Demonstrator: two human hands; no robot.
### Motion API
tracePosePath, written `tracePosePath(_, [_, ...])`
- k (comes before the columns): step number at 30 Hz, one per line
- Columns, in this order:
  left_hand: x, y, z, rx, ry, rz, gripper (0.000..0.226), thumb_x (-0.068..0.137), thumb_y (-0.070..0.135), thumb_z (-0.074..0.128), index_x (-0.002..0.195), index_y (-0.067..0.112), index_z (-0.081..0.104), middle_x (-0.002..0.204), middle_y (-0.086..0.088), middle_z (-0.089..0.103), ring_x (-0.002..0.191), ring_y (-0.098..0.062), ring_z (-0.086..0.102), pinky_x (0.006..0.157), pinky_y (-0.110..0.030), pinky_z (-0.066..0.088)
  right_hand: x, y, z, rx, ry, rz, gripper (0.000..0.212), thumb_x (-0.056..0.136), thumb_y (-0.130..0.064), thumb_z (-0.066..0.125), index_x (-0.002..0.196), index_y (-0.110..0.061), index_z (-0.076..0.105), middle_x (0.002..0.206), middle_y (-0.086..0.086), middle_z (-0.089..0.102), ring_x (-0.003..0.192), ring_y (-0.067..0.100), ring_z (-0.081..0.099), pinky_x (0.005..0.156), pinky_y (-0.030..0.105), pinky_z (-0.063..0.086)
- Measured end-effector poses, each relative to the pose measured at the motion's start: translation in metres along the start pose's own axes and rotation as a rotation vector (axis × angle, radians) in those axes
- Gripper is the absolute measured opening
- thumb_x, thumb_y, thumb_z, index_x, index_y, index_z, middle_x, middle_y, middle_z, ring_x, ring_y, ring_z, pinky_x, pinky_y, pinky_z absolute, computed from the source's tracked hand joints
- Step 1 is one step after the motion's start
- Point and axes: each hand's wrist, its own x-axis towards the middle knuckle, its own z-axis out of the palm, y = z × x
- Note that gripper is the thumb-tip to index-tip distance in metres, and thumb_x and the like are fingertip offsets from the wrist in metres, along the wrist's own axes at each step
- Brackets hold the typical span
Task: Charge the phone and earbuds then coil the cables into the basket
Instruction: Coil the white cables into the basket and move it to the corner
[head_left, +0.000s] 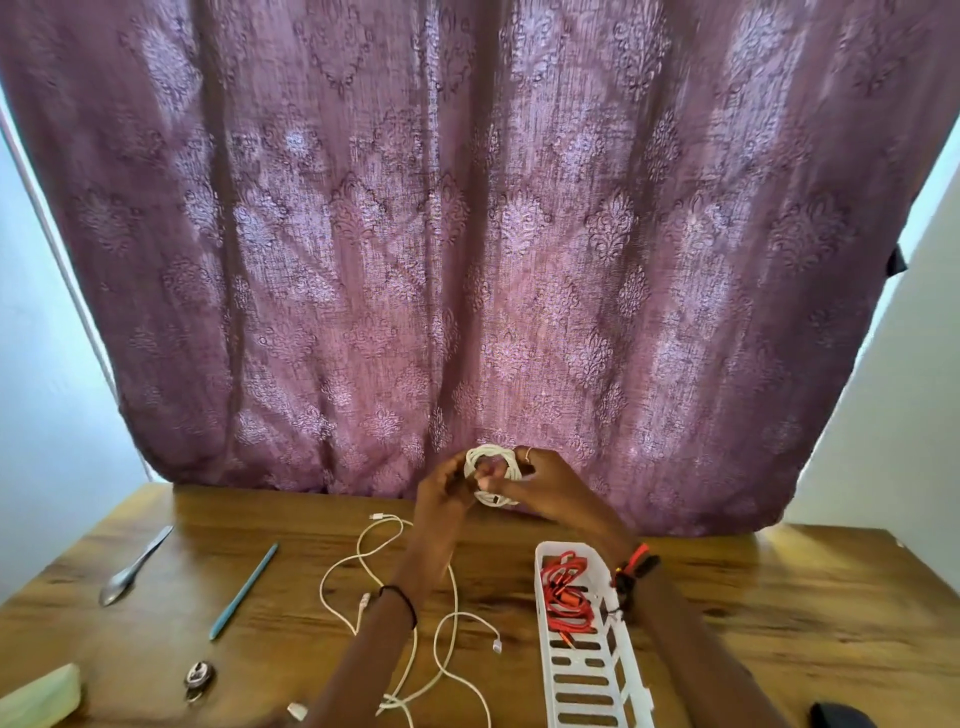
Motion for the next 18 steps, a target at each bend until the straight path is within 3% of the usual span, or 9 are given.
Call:
tracePosePath(1, [0.0, -0.001, 0.0, -0.001, 0.008, 0.003, 0.031, 0.083, -0.007, 0.058, 0.103, 0.015, 0.067, 0.097, -0.007, 0.071, 0.092, -0.021, 0.065, 0.083, -0.037, 0.051, 0.002, 0.0, 0.003, -0.069, 0.038, -0.025, 0.017, 0.077, -0.022, 0.073, 0.087, -0.012, 0.066, 0.084, 0.005, 0.07, 0.073, 0.01, 0.06, 0.067, 0.024, 0.045])
tracePosePath(4, [-0.001, -0.001, 0.002, -0.064, 0.03, -0.03, 0.031, 0.084, -0.007, 0.058, 0.101, 0.017, 0.066, 0.095, -0.006, 0.07, 0.091, -0.022, 0.062, 0.084, -0.04, 0.049, 0.005, -0.001, 0.003, -0.041, 0.117, -0.038, 0.027, 0.073, -0.011, 0.076, 0.09, -0.02, 0.057, 0.077, -0.004, 0.062, 0.064, 0.001, 0.054, 0.05, 0.007, 0.041])
tracePosePath(7, [-0.001, 0.0, -0.003, -0.043, -0.009, -0.074, 0.044, 0.081, -0.013, 0.058, 0.114, 0.016, 0.056, 0.103, -0.009, 0.066, 0.095, -0.022, 0.06, 0.086, -0.041, 0.049, 0.009, 0.002, -0.001, -0.054, 0.162, -0.033, 0.034, 0.068, -0.009, 0.079, 0.077, -0.027, 0.052, 0.072, -0.006, 0.06, 0.062, 0.002, 0.053, 0.054, 0.013, 0.041])
tracePosePath(10, [0.002, 0.001, -0.011, 0.092, -0.125, -0.021, 0.044, 0.081, -0.012, 0.06, 0.111, 0.019, 0.056, 0.096, 0.01, 0.07, 0.087, -0.003, 0.063, 0.082, -0.023, 0.05, 0.012, 0.008, -0.008, -0.176, 0.096, -0.039, 0.016, 0.069, -0.01, 0.079, 0.078, -0.015, 0.066, 0.072, 0.001, 0.063, 0.067, 0.008, 0.054, 0.065, 0.024, 0.044])
tracePosePath(12, [0.002, 0.005, -0.013, 0.237, -0.2, -0.01, 0.027, 0.082, 0.002, 0.065, 0.104, 0.02, 0.063, 0.086, 0.016, 0.071, 0.079, 0.008, 0.061, 0.081, -0.02, 0.049, 0.012, 0.01, -0.016, -0.257, 0.05, -0.043, 0.021, 0.068, -0.011, 0.079, 0.087, -0.005, 0.071, 0.08, 0.01, 0.069, 0.073, 0.01, 0.056, 0.07, 0.026, 0.043])
tracePosePath(13, [0.002, 0.007, -0.013, 0.33, -0.231, -0.004, 0.023, 0.079, 0.015, 0.07, 0.102, 0.017, 0.067, 0.086, 0.013, 0.071, 0.076, 0.009, 0.06, 0.082, -0.022, 0.047, 0.012, 0.01, -0.019, -0.281, 0.018, -0.037, 0.024, 0.067, -0.009, 0.08, 0.09, -0.005, 0.072, 0.083, 0.011, 0.071, 0.072, 0.008, 0.056, 0.069, 0.024, 0.043])
tracePosePath(15, [0.003, 0.009, -0.011, 0.521, -0.299, 0.024, 0.045, 0.067, 0.037, 0.069, 0.102, 0.009, 0.07, 0.086, 0.004, 0.068, 0.073, 0.007, 0.056, 0.077, -0.023, 0.045, 0.01, 0.008, -0.024, -0.308, -0.073, -0.017, 0.027, 0.066, -0.006, 0.079, 0.091, -0.008, 0.072, 0.081, 0.004, 0.07, 0.064, -0.001, 0.054, 0.064, 0.018, 0.043])
tracePosePath(16, [0.002, 0.011, -0.009, 0.593, -0.33, 0.032, 0.048, 0.066, 0.038, 0.068, 0.101, 0.006, 0.07, 0.085, 0.002, 0.067, 0.071, 0.008, 0.054, 0.073, -0.021, 0.043, 0.009, 0.008, -0.027, -0.321, -0.126, 0.0, 0.028, 0.065, -0.005, 0.079, 0.091, -0.011, 0.071, 0.079, 0.001, 0.067, 0.062, -0.003, 0.053, 0.061, 0.014, 0.042])
tracePosePath(18, [0.0, 0.009, -0.003, 0.688, -0.376, 0.039, 0.033, 0.076, 0.026, 0.073, 0.1, 0.005, 0.07, 0.079, 0.001, 0.062, 0.056, 0.015, 0.05, 0.062, -0.01, 0.037, 0.008, 0.008, -0.031, -0.322, -0.211, 0.034, 0.033, 0.063, -0.002, 0.08, 0.088, -0.018, 0.066, 0.08, 0.0, 0.065, 0.066, 0.002, 0.056, 0.062, 0.014, 0.045])
